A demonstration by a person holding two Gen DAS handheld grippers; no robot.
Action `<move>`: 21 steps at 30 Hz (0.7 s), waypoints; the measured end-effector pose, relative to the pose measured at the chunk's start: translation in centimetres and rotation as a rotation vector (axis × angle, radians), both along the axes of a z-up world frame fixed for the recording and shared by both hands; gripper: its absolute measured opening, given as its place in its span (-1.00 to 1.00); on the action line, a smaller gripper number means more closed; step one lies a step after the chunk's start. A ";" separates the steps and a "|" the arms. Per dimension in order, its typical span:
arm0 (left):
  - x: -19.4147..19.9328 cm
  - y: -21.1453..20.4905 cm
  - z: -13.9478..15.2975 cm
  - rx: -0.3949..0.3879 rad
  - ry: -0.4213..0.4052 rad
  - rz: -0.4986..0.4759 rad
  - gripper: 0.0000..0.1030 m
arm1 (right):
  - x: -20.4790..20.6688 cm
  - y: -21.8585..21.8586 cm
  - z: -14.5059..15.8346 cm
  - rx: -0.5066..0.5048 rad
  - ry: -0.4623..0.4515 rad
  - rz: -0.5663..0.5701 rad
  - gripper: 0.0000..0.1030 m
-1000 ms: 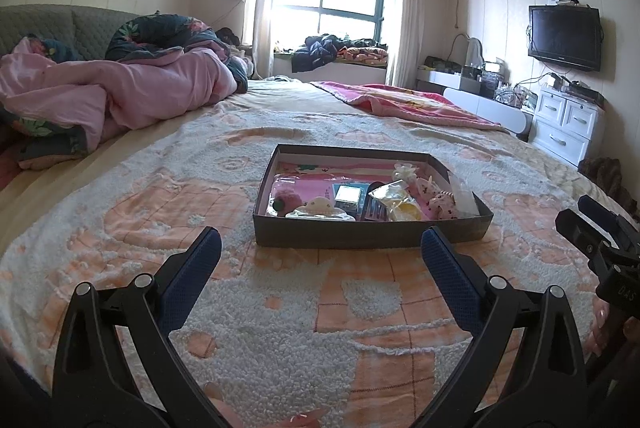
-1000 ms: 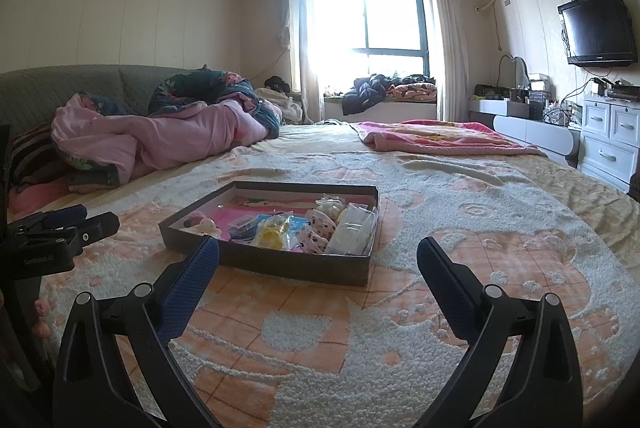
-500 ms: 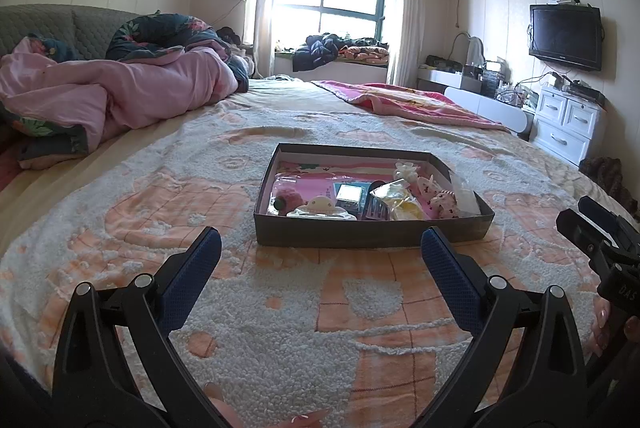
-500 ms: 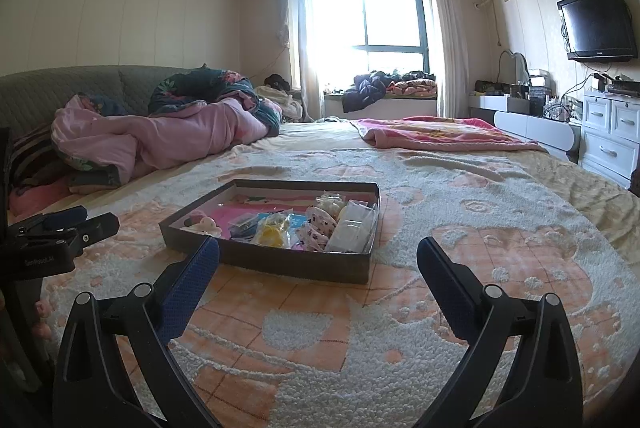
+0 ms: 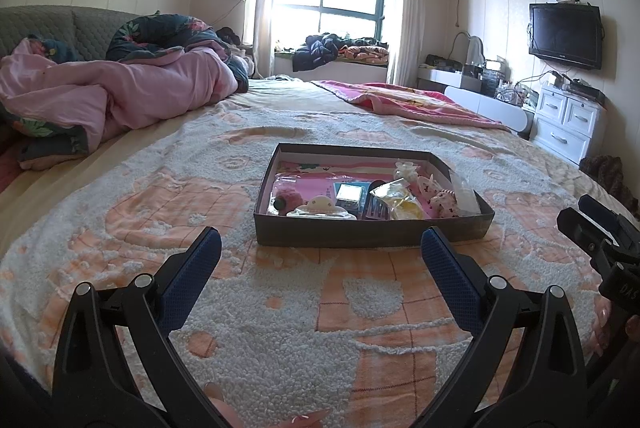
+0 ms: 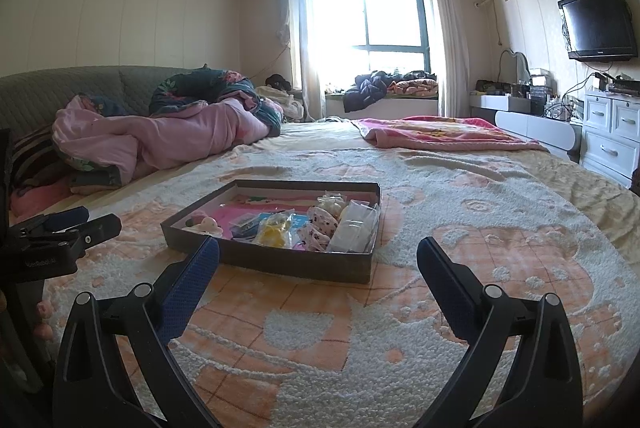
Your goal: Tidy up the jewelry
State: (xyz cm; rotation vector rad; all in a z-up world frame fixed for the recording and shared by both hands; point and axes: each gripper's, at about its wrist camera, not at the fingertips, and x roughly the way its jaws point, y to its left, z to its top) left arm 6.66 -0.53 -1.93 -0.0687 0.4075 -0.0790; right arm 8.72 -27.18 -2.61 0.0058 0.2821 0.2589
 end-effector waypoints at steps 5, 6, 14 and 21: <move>0.0 0.0 0.0 0.000 0.000 0.000 0.78 | 0.0 0.1 0.0 0.001 0.001 0.001 0.87; 0.0 0.0 0.0 0.000 0.000 0.000 0.78 | -0.1 0.2 0.1 0.001 0.001 0.001 0.87; 0.0 0.0 -0.1 0.002 0.001 0.002 0.78 | -0.1 0.2 0.0 0.000 0.002 0.001 0.87; 0.0 0.0 0.0 0.003 0.001 0.003 0.78 | -0.1 0.2 0.0 0.001 0.001 -0.001 0.87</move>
